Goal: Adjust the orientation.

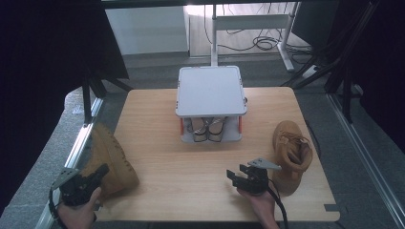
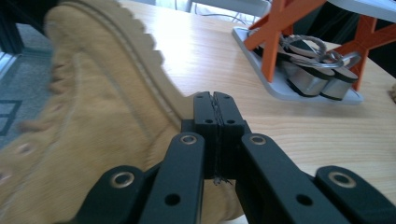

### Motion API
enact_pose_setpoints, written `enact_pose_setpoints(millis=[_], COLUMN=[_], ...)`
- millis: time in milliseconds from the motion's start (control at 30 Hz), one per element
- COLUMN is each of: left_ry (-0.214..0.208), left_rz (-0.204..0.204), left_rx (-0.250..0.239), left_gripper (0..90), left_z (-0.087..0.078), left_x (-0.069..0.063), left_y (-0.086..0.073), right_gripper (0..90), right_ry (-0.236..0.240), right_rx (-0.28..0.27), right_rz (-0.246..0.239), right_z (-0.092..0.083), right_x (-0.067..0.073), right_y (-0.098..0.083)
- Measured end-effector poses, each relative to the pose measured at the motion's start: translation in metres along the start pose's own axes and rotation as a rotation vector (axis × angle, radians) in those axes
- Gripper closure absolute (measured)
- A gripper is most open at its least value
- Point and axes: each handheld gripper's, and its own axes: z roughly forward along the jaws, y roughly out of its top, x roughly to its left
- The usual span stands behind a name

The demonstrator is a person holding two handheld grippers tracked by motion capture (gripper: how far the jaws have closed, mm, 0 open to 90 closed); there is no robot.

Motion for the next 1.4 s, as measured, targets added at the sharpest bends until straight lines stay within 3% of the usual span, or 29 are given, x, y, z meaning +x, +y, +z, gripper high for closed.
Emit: enact_pose_setpoints(millis=[267, 567, 900, 1167, 1400], left_ry=[0.06, 0.108, 0.171, 0.154, 0.106], left_rz=[-0.064, -0.09, -0.143, -0.166, -0.172], left_rx=[-0.027, -0.048, -0.025, 0.018, 0.038], left_gripper=[89.7, 89.7, 89.8, 89.8, 89.8], left_z=[-0.017, -0.029, -0.039, -0.029, -0.016], left_x=[0.029, 0.045, 0.072, 0.076, 0.071], left_y=[-0.016, -0.023, -0.04, -0.051, -0.053], right_gripper=[37.1, 37.1, 37.0, 37.1, 37.0], right_ry=[-0.006, -0.008, -0.013, -0.018, -0.019], right_rx=[-0.001, 0.001, 0.003, 0.008, 0.012], right_rz=[0.007, -0.002, -0.009, -0.001, -0.005], right_z=[-0.001, 0.001, 0.002, 0.002, 0.003], right_x=[-0.003, -0.002, -0.003, -0.003, -0.004], right_y=[0.001, 0.0, 0.0, -0.001, -0.002])
